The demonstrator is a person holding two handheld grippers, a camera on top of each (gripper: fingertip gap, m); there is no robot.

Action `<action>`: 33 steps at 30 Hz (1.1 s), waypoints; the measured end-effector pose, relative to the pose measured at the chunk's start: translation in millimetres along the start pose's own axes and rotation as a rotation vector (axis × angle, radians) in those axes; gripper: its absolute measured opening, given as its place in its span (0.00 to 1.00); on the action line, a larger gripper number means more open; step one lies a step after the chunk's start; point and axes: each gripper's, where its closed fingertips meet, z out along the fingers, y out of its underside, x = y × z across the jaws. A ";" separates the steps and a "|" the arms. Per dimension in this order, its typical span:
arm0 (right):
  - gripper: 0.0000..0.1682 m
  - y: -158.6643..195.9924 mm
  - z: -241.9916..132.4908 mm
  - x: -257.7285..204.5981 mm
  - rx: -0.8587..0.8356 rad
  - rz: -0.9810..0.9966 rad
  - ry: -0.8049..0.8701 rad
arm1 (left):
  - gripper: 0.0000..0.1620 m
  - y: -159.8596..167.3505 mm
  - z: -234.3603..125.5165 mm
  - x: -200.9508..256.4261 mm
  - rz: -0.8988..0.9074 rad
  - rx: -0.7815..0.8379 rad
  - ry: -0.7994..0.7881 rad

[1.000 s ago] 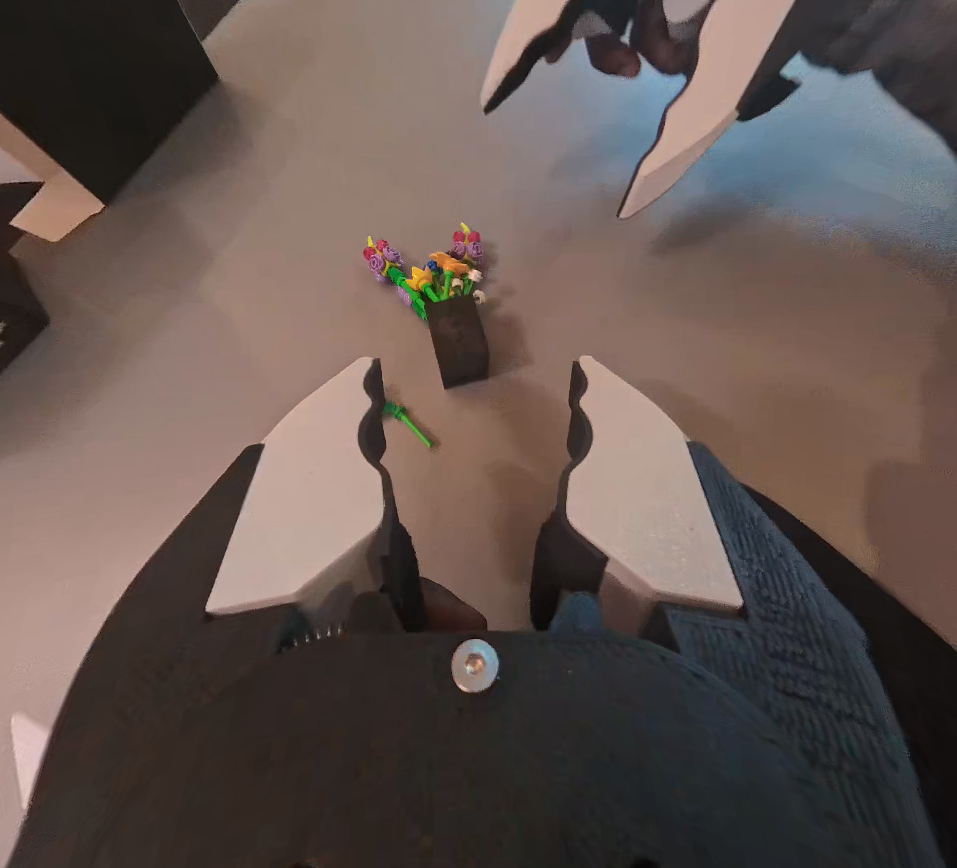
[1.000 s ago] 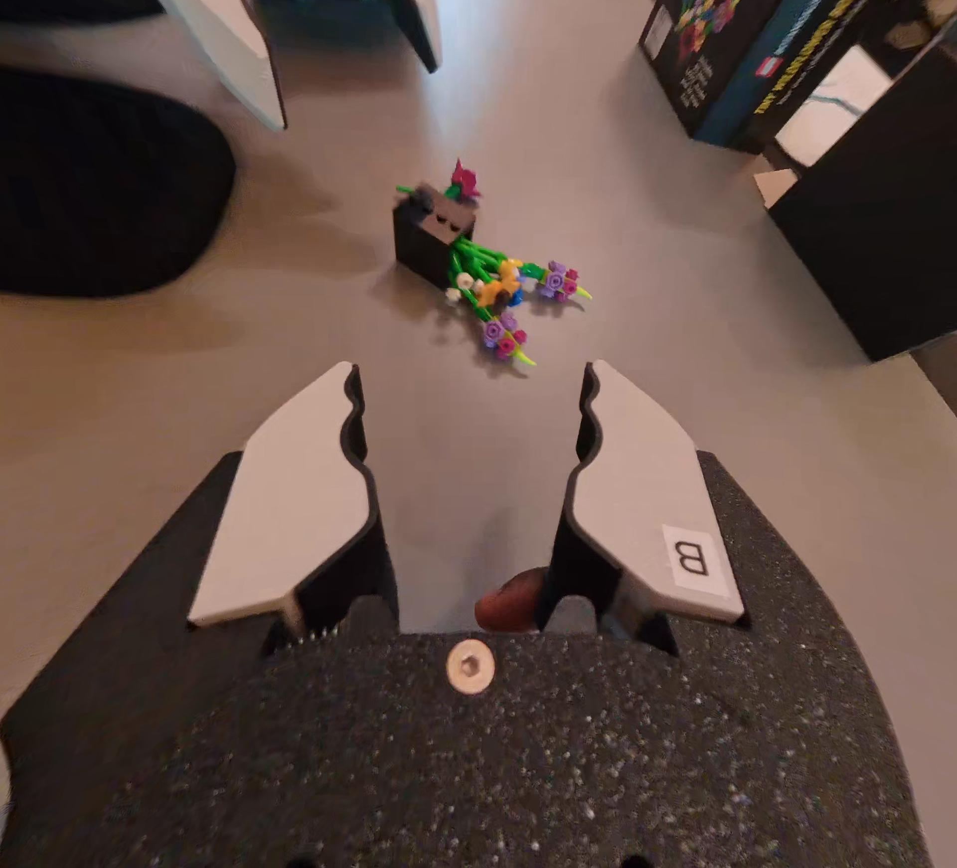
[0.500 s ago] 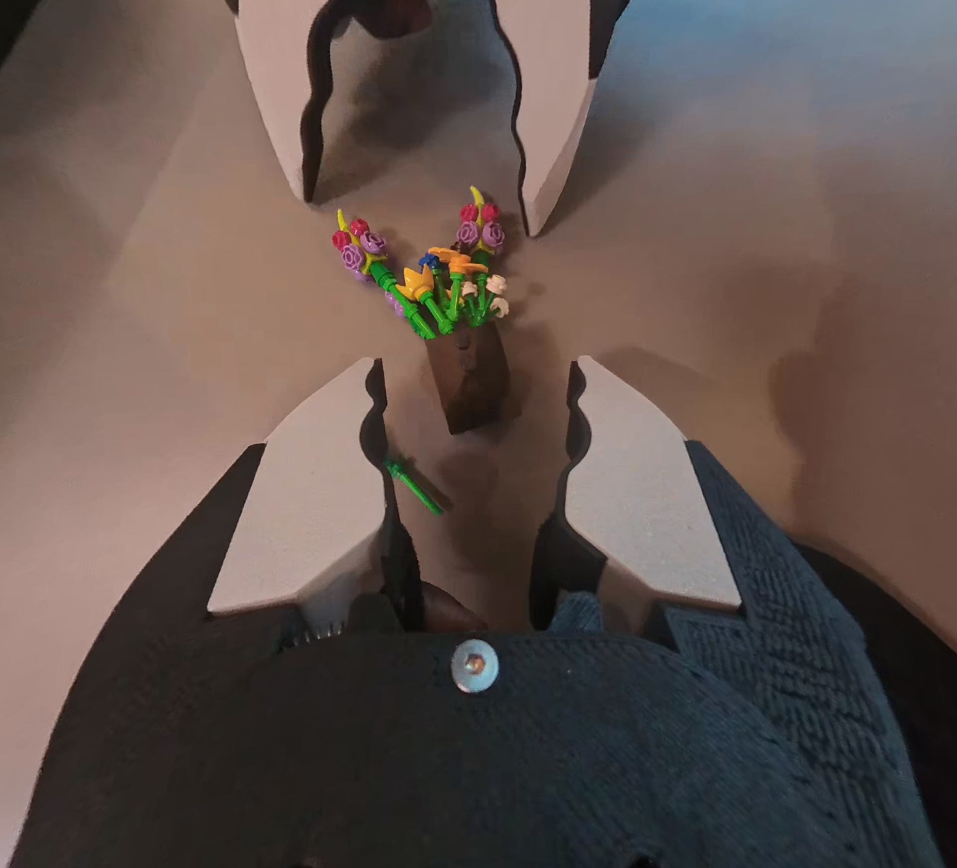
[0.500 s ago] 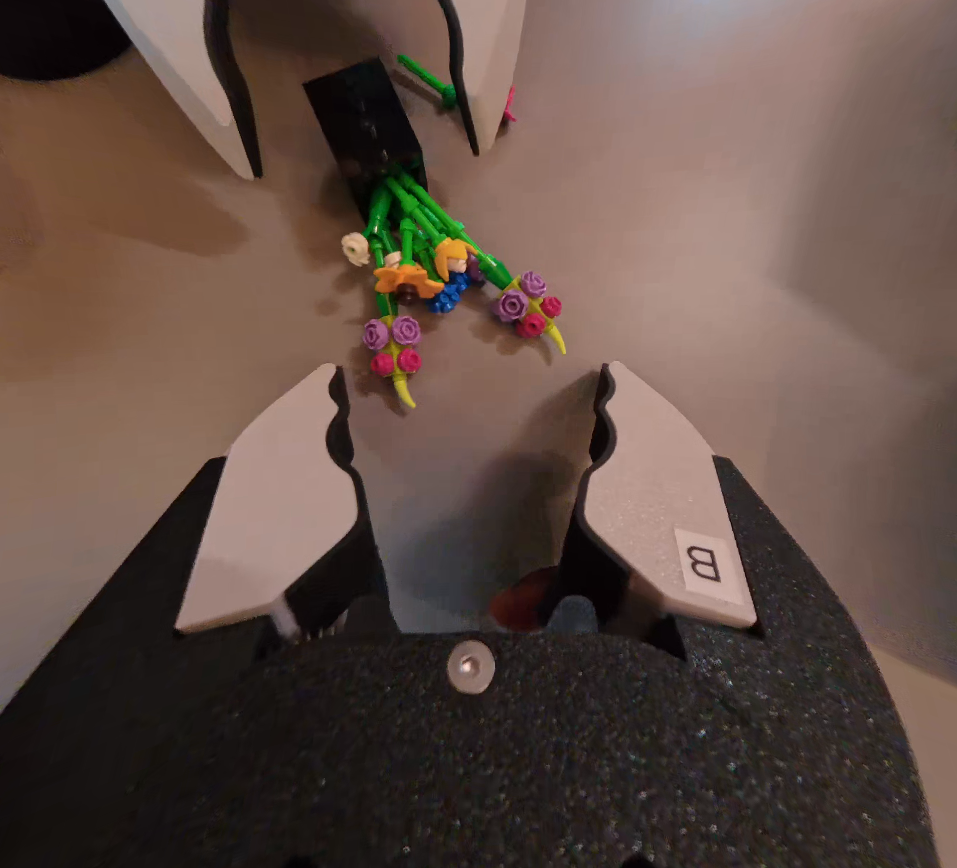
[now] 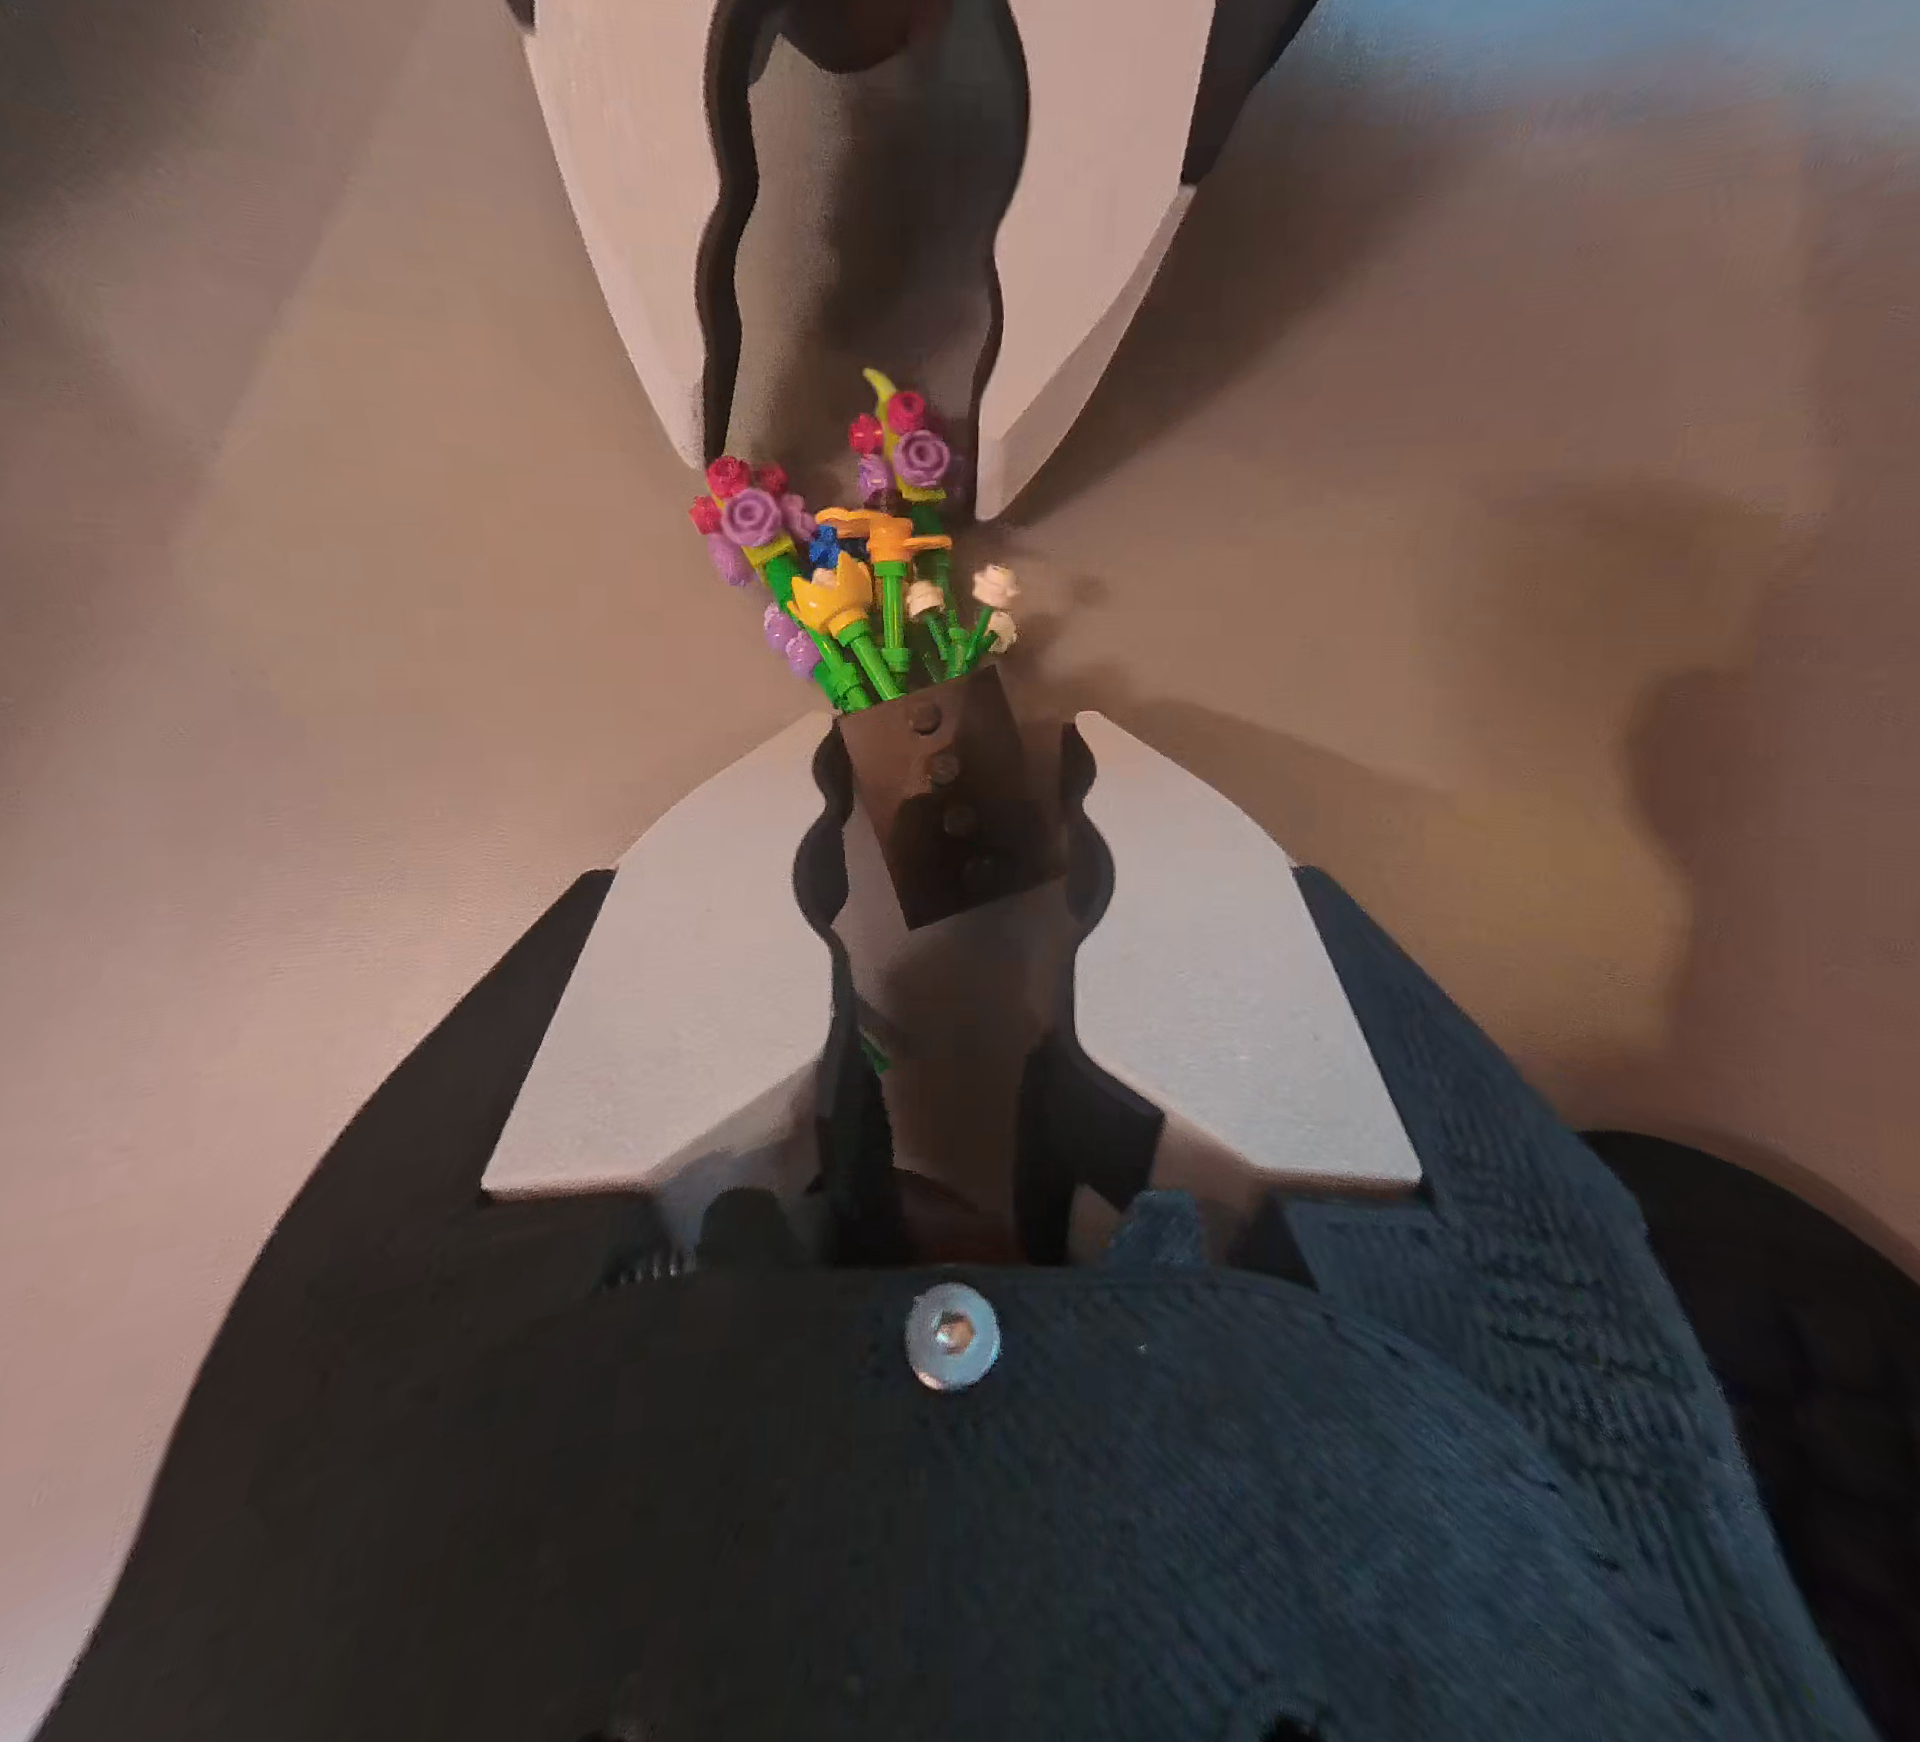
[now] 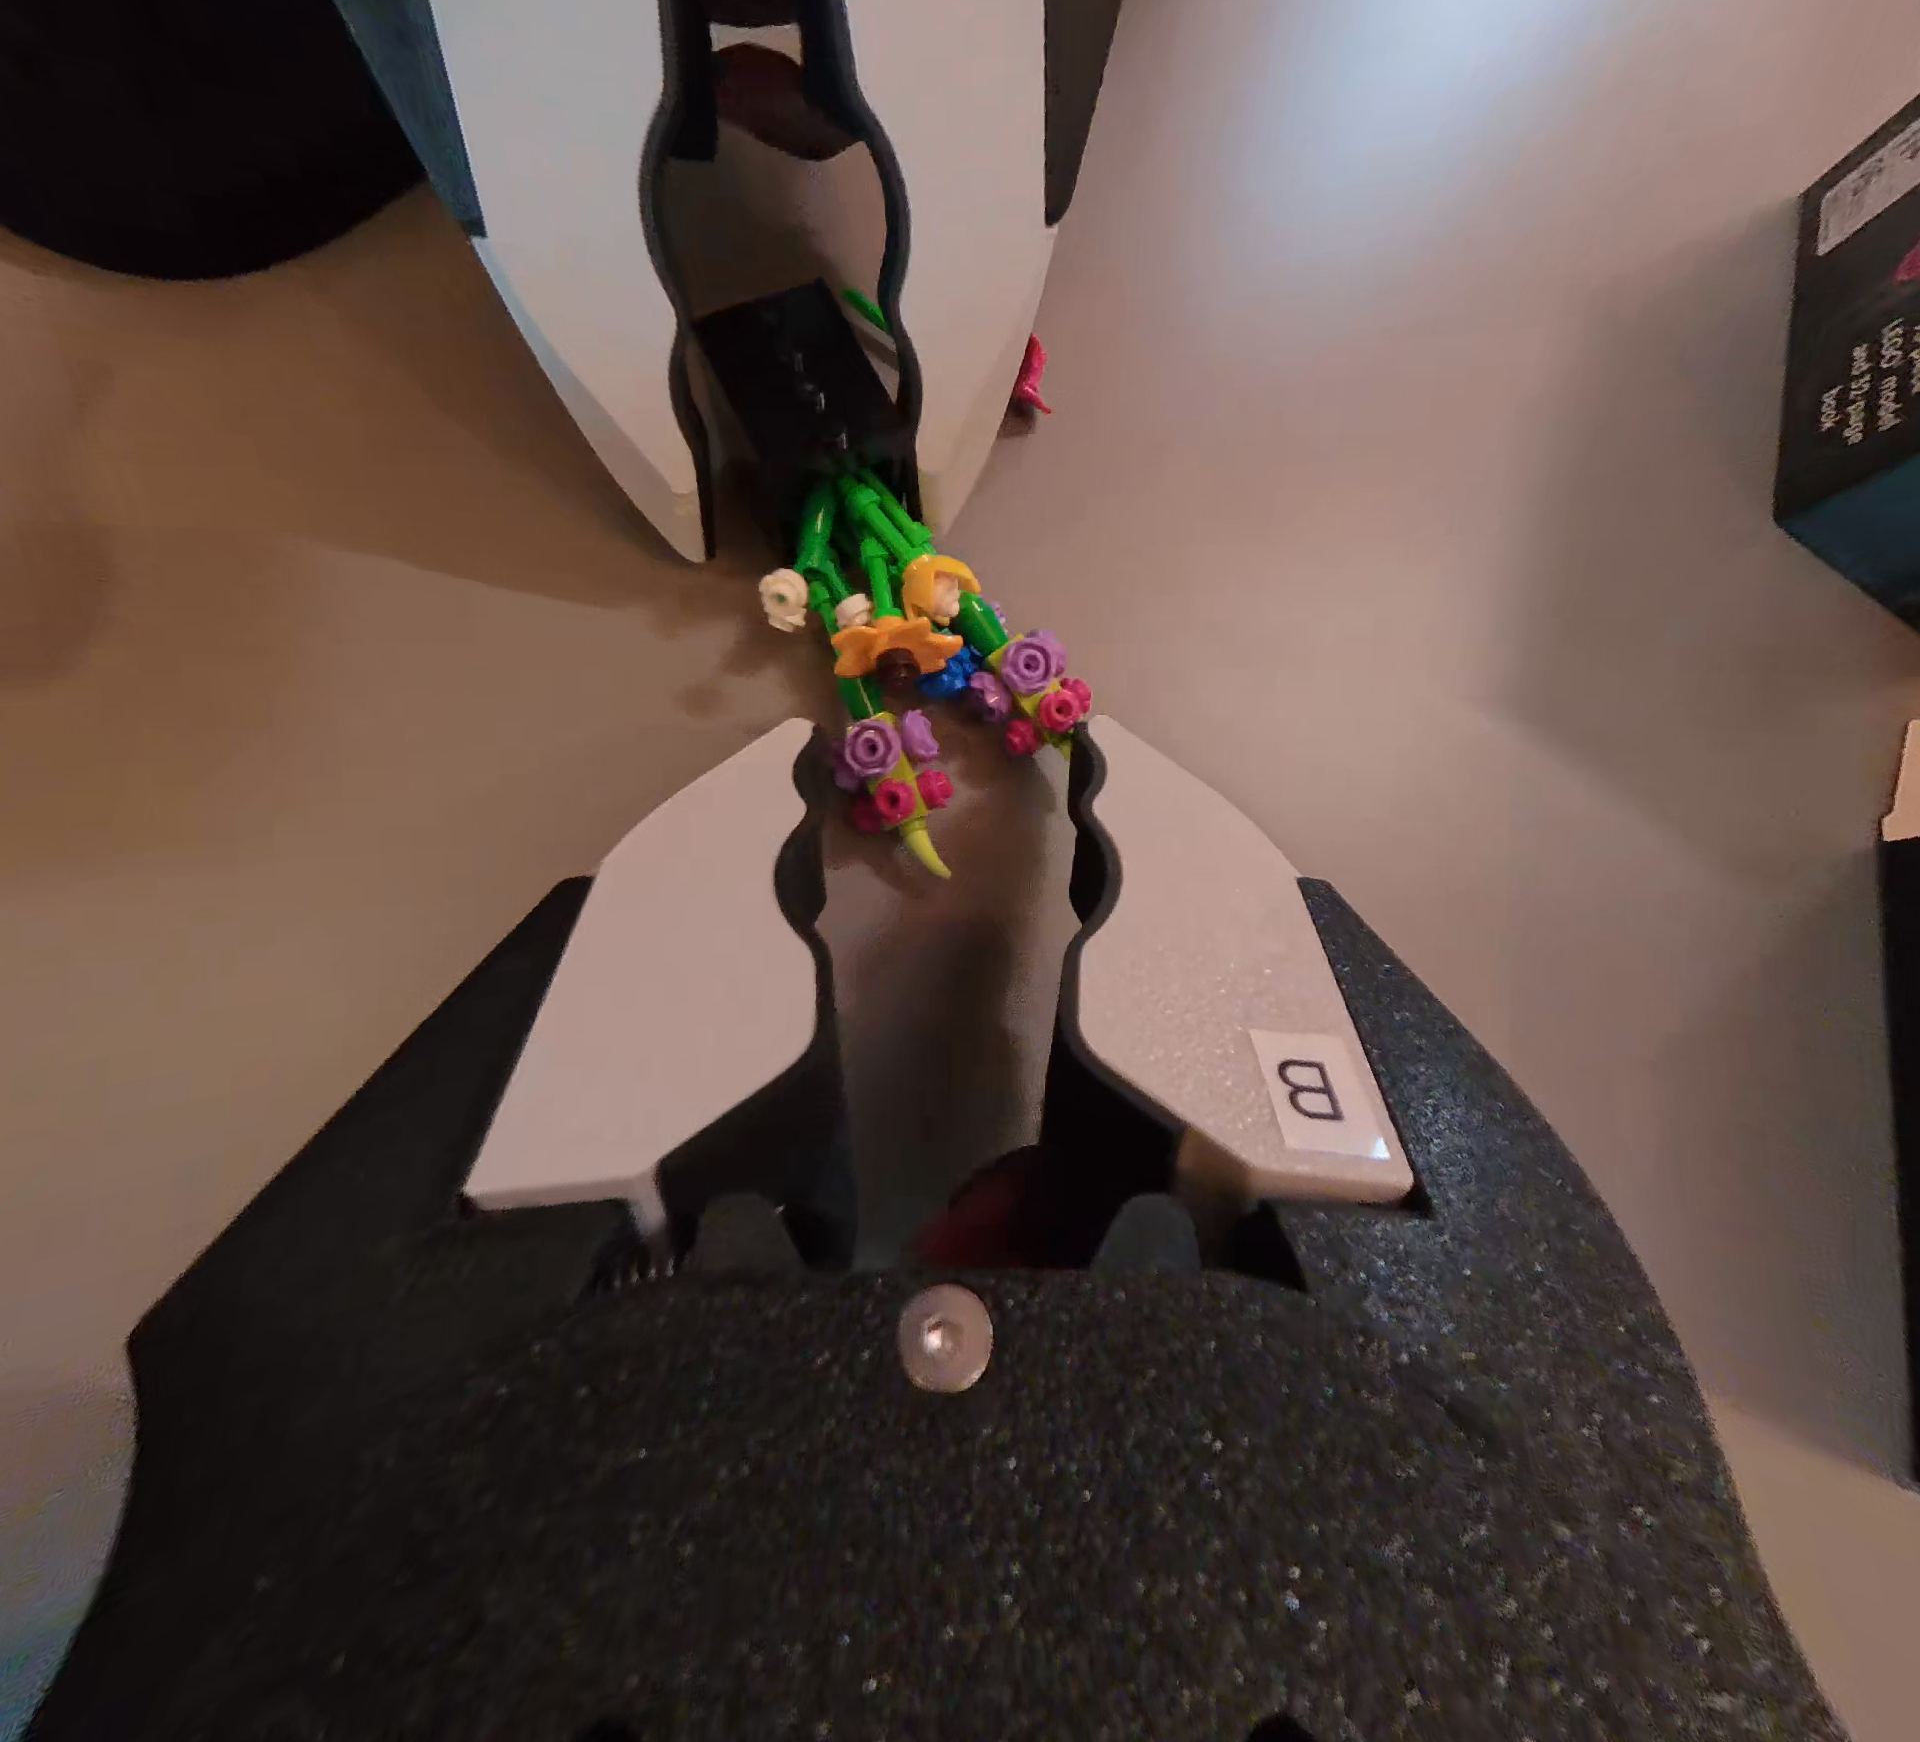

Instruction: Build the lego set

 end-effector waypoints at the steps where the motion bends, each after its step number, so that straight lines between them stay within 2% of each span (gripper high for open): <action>1: 0.25 -0.2 -0.9 0.1 -0.004 -0.001 0.010 | 0.23 0.0 -0.2 0.1 -0.004 0.006 0.002; 6: 0.23 -3.6 -4.8 -1.0 -0.008 0.004 0.040 | 0.22 -0.5 -1.8 0.5 -0.022 0.068 0.005; 8: 0.23 -6.4 -7.6 -1.1 -0.003 0.004 0.051 | 0.17 -1.7 -3.0 -2.0 -0.013 0.113 -0.019; 22: 0.22 -13.1 -15.7 -1.4 -0.028 0.070 0.080 | 0.17 -4.0 -4.9 -2.3 -0.004 0.204 -0.062; 24: 0.33 -7.5 -22.0 0.0 -0.046 0.143 0.096 | 0.17 -3.7 -4.5 -2.5 -0.013 0.190 -0.055; 27: 0.35 -3.5 -37.2 -4.5 0.015 0.274 0.142 | 0.17 -3.5 -4.3 -2.4 -0.011 0.180 -0.053; 29: 0.42 -1.7 -43.2 -13.0 0.065 0.391 0.208 | 0.17 -3.7 -4.0 -2.2 -0.006 0.179 -0.053; 31: 0.43 8.7 -49.8 -14.5 0.084 0.593 0.394 | 0.17 -3.8 -3.7 -2.3 -0.008 0.178 -0.049; 32: 0.40 10.2 -52.3 -17.4 0.144 0.744 0.477 | 0.17 -3.8 -3.5 -2.4 -0.012 0.178 -0.047; 33: 0.48 4.2 -51.0 -24.4 0.266 0.913 0.498 | 0.17 -3.8 -3.6 -2.4 -0.014 0.178 -0.046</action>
